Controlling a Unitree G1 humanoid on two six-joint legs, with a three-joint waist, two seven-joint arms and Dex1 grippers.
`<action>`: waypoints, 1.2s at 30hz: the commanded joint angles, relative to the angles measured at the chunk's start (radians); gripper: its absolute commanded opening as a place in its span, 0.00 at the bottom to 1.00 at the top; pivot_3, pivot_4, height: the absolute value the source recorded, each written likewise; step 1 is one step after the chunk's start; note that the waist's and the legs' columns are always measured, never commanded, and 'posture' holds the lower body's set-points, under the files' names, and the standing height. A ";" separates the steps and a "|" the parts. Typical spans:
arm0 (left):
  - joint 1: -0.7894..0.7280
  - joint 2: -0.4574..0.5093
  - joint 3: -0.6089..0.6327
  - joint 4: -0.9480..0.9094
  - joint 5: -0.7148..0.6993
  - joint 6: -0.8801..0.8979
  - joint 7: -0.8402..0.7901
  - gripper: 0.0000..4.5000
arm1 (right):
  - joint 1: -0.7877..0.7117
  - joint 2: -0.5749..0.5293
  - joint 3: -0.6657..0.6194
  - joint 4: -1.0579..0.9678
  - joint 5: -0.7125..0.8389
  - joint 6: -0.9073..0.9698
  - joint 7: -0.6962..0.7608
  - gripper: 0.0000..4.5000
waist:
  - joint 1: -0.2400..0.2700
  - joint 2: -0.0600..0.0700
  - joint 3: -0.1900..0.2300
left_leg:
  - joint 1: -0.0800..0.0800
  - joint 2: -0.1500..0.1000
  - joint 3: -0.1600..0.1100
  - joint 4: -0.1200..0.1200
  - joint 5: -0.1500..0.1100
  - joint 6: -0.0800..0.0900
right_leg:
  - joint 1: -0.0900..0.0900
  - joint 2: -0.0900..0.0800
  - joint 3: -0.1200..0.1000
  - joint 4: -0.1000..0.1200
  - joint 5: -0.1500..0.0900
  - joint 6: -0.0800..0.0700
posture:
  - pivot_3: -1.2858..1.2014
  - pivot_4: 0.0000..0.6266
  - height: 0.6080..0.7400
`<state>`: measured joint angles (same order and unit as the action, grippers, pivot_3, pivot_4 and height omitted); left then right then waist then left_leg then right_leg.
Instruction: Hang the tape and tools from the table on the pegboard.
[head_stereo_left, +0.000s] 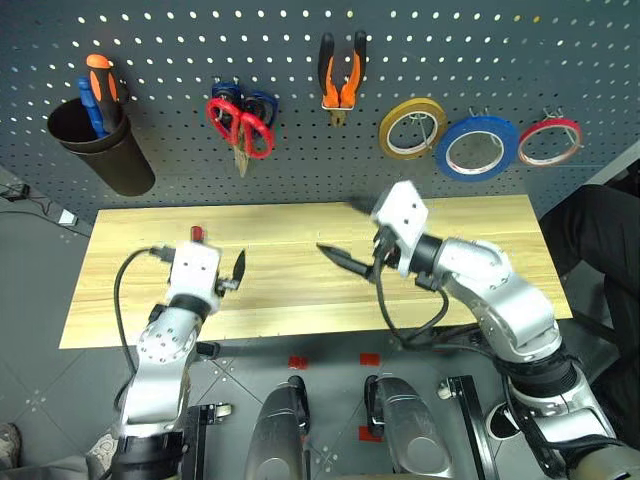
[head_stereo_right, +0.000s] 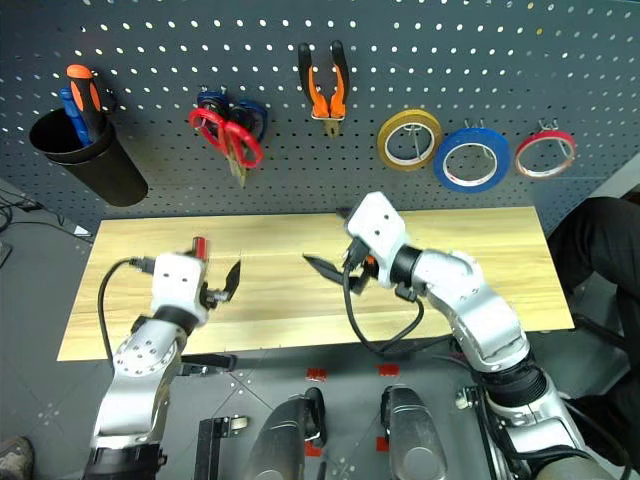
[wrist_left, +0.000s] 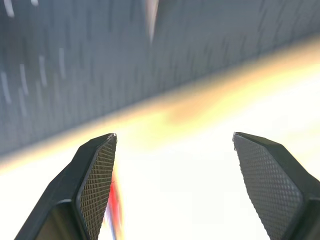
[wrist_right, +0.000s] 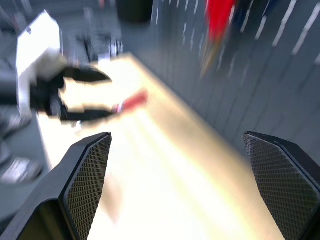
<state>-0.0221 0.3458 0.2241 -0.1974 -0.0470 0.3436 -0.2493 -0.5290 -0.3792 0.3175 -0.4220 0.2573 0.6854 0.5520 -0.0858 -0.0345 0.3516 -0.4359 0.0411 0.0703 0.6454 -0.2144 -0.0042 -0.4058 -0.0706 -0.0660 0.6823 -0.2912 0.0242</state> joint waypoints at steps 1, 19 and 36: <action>-0.030 0.043 0.109 0.043 -0.107 0.134 -0.034 0.83 | -0.013 0.043 0.026 -0.112 0.021 0.130 -0.046 1.00 | 0.002 0.000 0.000 | 0.000 0.000 0.000 0.000 -0.001 0.002 | 0.000 0.000 0.000 0.000 0.000 -0.001 | 0.45 0.57 1.00; -0.562 0.264 0.115 0.749 -0.161 0.318 -0.090 0.83 | -0.249 0.227 0.065 -0.030 0.030 0.410 -0.131 1.00 | 0.011 -0.001 0.049 | 0.000 0.001 0.002 -0.001 0.001 -0.001 | -0.003 0.001 0.000 -0.001 0.002 -0.004 | 0.45 0.77 1.00; -0.757 0.322 -0.042 1.152 -0.045 0.114 -0.206 0.34 | -0.261 0.215 0.064 -0.017 0.034 0.422 -0.118 1.00 | 0.010 -0.002 0.069 | 0.000 0.003 0.013 -0.003 0.001 -0.002 | -0.010 0.001 0.002 0.000 0.002 -0.004 | 0.44 0.74 1.00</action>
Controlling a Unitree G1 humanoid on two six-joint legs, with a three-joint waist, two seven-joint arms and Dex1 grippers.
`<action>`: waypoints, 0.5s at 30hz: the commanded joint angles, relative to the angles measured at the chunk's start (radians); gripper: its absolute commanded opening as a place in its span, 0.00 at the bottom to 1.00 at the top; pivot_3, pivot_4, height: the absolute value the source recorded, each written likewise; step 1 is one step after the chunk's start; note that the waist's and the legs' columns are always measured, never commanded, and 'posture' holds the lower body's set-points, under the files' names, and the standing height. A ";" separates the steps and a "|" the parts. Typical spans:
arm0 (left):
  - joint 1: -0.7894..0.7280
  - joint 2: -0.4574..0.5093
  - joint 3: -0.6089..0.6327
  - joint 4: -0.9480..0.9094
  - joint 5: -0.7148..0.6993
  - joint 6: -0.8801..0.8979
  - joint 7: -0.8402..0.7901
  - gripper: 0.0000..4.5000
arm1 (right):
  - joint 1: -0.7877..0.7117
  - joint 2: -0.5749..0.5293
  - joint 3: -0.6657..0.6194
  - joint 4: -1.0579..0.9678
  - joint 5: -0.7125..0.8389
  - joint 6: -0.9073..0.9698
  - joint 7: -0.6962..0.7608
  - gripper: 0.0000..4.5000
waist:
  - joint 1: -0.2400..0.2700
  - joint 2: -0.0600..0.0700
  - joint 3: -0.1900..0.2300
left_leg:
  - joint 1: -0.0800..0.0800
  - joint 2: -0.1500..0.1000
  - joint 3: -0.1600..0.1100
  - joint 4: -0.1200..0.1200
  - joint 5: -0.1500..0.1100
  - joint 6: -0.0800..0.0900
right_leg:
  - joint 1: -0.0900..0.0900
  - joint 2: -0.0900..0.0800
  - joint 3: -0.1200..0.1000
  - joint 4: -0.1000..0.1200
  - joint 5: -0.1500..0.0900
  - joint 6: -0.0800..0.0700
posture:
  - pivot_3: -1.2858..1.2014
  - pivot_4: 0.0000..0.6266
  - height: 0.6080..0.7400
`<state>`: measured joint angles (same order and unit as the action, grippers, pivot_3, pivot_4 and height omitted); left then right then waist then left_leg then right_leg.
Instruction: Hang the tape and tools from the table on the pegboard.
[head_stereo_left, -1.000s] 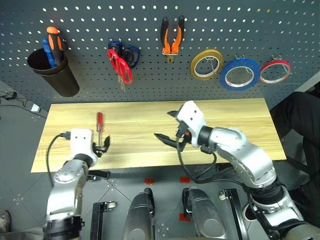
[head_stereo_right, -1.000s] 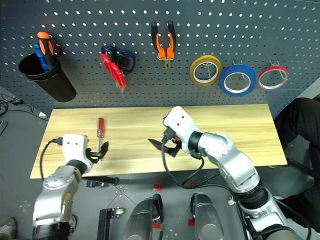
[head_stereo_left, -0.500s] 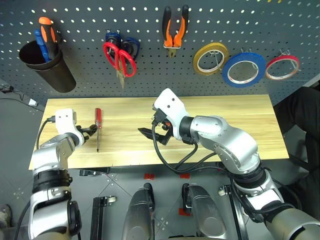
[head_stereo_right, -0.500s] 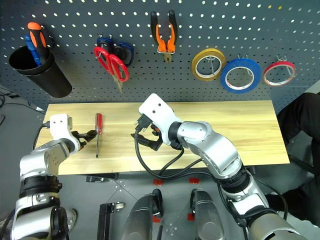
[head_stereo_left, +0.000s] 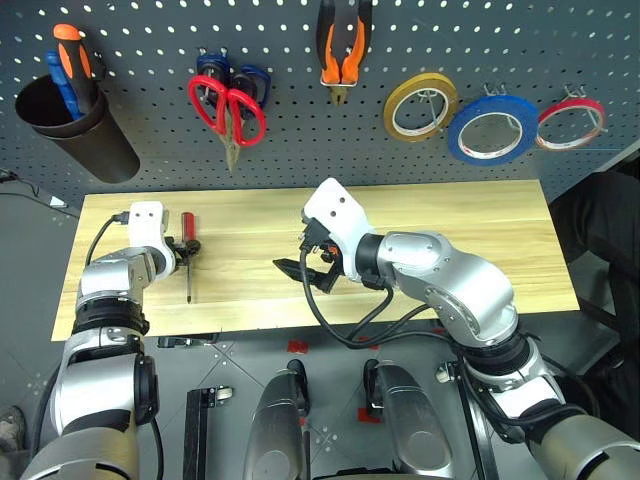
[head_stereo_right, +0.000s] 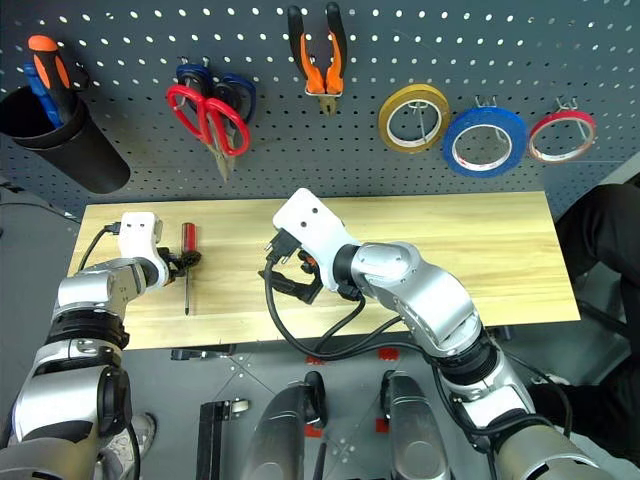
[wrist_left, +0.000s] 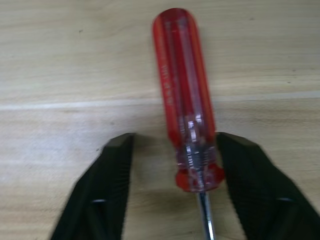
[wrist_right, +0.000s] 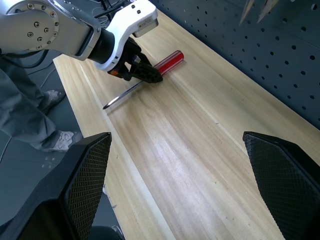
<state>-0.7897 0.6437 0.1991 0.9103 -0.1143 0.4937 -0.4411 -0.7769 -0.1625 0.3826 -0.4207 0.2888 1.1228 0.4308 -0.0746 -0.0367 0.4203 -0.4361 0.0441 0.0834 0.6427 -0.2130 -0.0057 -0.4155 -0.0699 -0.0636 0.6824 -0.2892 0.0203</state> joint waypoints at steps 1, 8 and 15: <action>0.011 0.029 -0.023 0.054 0.030 -0.057 -0.022 0.27 | -0.012 -0.005 0.001 -0.018 0.001 -0.020 0.004 1.00 | -0.002 0.000 0.000 | 0.000 0.000 0.000 0.000 0.000 0.000 | 0.000 0.000 0.000 0.000 0.000 0.000 | 0.44 0.73 1.00; 0.214 0.074 -0.014 -0.146 0.008 -0.192 -0.138 0.19 | 0.048 -0.066 0.009 -0.098 -0.026 -0.174 0.020 1.00 | -0.013 -0.001 -0.001 | 0.000 0.001 0.003 -0.002 0.000 -0.001 | -0.003 -0.001 0.000 -0.001 0.000 0.000 | 0.43 0.67 1.00; 0.612 0.064 0.110 -0.693 -0.083 -0.170 -0.134 0.19 | 0.149 -0.074 -0.047 -0.183 0.009 -0.407 0.078 1.00 | -0.012 -0.002 -0.002 | -0.001 0.003 0.004 -0.006 -0.001 -0.003 | -0.005 -0.004 -0.003 -0.003 0.000 0.000 | 0.44 0.62 1.00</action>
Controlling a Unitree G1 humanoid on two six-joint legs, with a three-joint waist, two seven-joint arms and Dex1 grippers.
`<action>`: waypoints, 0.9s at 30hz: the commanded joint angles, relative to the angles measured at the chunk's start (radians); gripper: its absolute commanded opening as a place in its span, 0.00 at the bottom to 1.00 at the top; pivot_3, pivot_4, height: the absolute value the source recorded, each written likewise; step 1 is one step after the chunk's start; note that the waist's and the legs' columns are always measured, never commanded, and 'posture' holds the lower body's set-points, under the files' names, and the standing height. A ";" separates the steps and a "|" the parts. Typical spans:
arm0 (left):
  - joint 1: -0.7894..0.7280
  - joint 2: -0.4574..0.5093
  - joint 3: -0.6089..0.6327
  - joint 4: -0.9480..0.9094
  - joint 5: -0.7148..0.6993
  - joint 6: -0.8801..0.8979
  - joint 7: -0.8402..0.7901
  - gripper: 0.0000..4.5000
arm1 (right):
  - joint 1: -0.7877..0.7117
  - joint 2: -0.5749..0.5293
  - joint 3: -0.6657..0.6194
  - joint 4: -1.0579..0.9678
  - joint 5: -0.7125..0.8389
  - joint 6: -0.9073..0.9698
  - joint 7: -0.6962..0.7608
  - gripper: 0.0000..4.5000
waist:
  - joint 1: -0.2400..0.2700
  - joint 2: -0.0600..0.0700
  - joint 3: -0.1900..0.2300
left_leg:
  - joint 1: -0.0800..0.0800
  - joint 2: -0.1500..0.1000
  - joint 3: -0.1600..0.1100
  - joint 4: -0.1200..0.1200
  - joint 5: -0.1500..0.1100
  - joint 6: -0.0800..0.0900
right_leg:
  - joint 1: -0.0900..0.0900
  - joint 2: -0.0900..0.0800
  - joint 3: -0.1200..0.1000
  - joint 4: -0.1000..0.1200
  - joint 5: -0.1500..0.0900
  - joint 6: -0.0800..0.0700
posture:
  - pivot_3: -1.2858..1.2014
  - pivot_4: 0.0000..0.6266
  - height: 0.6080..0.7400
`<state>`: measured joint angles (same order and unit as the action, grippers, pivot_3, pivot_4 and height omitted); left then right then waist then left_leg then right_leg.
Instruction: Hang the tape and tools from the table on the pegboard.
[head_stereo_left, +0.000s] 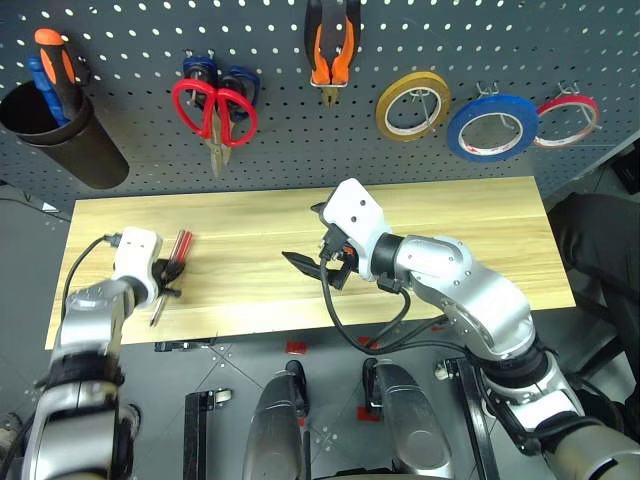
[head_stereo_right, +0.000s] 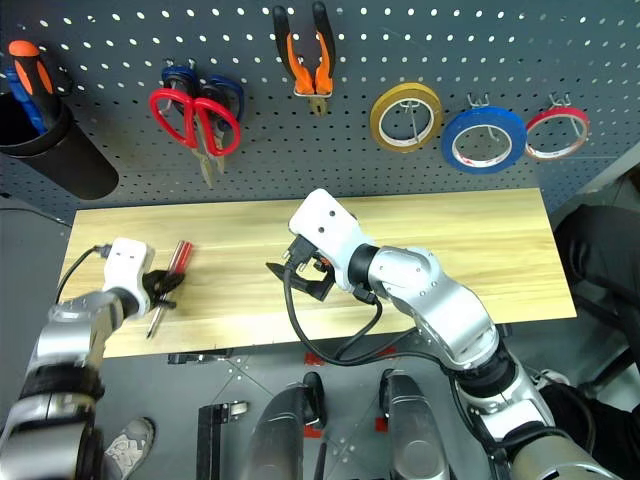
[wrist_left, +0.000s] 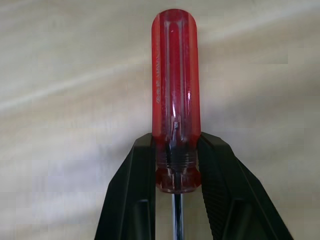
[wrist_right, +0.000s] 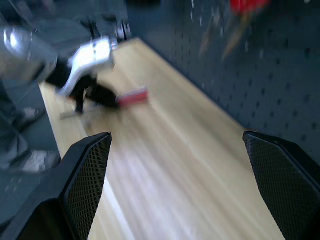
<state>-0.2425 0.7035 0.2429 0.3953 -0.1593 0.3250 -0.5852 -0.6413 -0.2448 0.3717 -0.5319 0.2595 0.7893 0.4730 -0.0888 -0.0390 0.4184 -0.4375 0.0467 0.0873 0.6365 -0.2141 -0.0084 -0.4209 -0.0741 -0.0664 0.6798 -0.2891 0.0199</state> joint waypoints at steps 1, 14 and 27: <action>0.096 0.000 0.078 -0.226 -0.043 -0.005 0.019 0.19 | 0.017 0.008 -0.044 -0.074 0.047 -0.082 0.043 1.00 | 0.005 0.000 0.000 | 0.000 0.000 0.000 0.000 0.000 0.000 | 0.000 0.000 0.000 0.000 0.000 0.000 | 0.44 0.62 1.00; 0.282 -0.157 0.253 -0.929 -0.050 -0.100 0.254 0.19 | -0.025 0.045 -0.164 0.009 0.118 -0.228 0.098 1.00 | 0.015 -0.010 -0.021 | 0.000 -0.001 -0.003 0.002 0.000 0.000 | 0.003 -0.001 -0.003 0.001 0.001 0.000 | 0.48 0.47 1.00; -0.321 -0.025 0.321 -0.688 -0.163 -0.053 0.352 0.19 | -0.096 0.066 -0.194 0.088 0.142 -0.283 0.123 1.00 | 0.037 -0.022 -0.067 | -0.002 -0.001 -0.004 0.007 0.000 -0.001 | 0.003 0.001 -0.005 0.002 0.001 0.000 | 0.48 0.37 1.00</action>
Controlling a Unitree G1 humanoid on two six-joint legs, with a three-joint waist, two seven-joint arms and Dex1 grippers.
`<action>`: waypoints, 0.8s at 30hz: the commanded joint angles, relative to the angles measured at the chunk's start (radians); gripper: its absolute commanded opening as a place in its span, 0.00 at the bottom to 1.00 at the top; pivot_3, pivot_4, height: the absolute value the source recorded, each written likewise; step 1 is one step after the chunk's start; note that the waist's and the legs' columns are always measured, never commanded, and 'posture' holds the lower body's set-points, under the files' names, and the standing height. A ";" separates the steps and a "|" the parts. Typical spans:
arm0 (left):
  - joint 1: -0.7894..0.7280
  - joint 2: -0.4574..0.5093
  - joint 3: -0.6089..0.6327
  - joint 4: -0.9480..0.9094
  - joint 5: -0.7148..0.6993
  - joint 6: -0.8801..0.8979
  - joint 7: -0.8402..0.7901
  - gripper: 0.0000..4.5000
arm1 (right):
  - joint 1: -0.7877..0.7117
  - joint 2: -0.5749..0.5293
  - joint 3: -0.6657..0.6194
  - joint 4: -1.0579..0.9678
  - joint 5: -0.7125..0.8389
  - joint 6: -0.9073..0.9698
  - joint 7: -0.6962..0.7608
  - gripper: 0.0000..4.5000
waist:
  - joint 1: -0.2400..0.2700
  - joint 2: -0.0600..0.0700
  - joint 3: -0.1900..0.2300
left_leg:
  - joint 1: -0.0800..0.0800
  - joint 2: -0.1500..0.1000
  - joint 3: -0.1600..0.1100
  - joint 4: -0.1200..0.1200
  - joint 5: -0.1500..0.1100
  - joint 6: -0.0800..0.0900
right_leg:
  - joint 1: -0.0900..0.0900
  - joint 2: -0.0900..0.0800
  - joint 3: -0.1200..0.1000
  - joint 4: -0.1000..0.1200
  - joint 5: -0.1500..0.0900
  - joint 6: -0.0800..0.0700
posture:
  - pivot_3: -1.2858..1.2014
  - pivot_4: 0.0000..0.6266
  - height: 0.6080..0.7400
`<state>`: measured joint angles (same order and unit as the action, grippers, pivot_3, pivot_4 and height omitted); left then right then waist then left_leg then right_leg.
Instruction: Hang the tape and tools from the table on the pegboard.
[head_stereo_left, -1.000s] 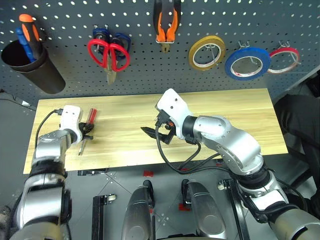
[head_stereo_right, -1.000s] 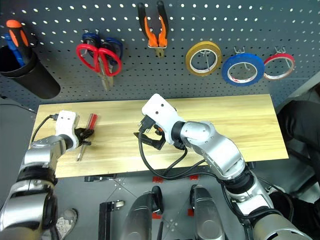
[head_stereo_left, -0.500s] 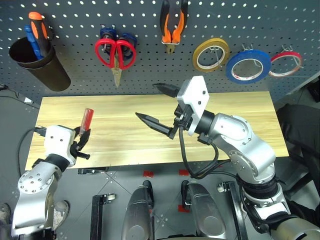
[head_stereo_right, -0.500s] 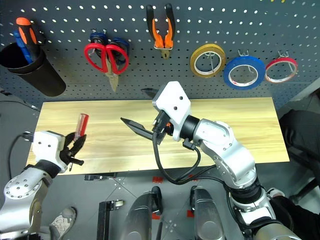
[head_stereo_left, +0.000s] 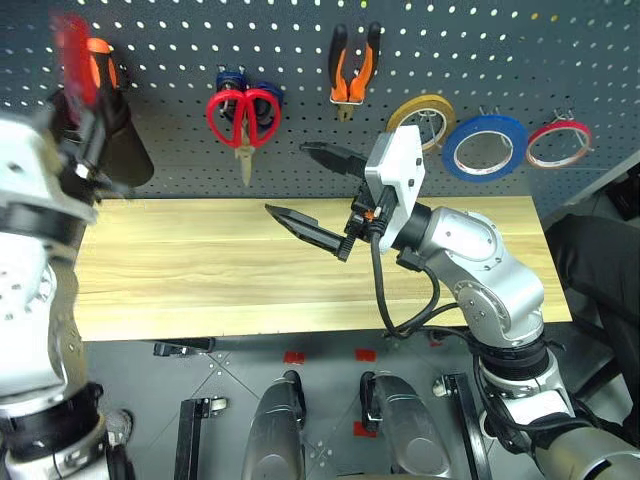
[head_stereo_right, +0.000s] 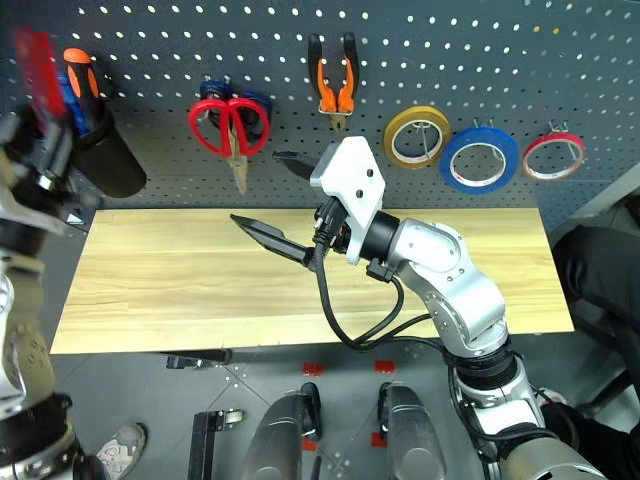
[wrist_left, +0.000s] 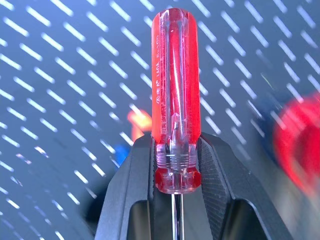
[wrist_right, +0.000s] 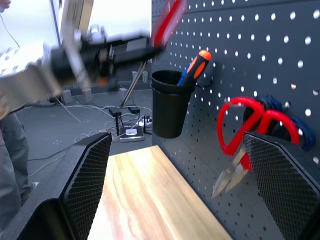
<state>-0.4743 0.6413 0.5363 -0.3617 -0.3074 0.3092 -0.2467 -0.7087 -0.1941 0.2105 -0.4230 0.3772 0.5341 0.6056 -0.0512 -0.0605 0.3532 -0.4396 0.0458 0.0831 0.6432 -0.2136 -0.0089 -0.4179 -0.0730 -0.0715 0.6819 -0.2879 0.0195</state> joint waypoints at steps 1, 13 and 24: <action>-0.134 0.046 0.016 0.111 -0.009 -0.061 0.009 0.19 | -0.038 0.022 -0.035 -0.018 0.026 -0.026 -0.015 1.00 | 0.000 -0.001 -0.005 | 0.000 0.000 0.000 0.000 0.000 0.000 | 0.000 0.000 -0.001 0.000 0.000 0.000 | 0.48 0.36 1.00; -0.396 0.016 -0.167 0.671 0.127 -0.506 -0.060 0.19 | -0.091 0.071 -0.026 0.022 0.005 -0.040 -0.029 1.00 | 0.000 -0.006 -0.029 | -0.001 0.000 0.001 0.002 0.000 0.000 | 0.000 0.001 -0.003 0.001 0.001 -0.001 | 0.46 0.34 1.00; -0.278 -0.024 -0.102 0.633 0.104 -0.604 0.042 0.72 | -0.081 0.056 -0.020 0.014 0.002 -0.036 -0.026 1.00 | -0.009 -0.006 -0.032 | -0.001 0.000 0.001 0.005 0.000 0.000 | -0.002 0.000 -0.003 0.007 0.001 -0.001 | 0.46 0.35 1.00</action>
<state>-0.7531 0.6110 0.4058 0.3388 -0.2003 -0.2671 -0.2275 -0.7797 -0.1391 0.1908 -0.3770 0.3748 0.5160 0.5823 -0.0602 -0.0667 0.3207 -0.4409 0.0462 0.0839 0.6491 -0.2133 -0.0088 -0.4197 -0.0726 -0.0742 0.6892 -0.2871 0.0185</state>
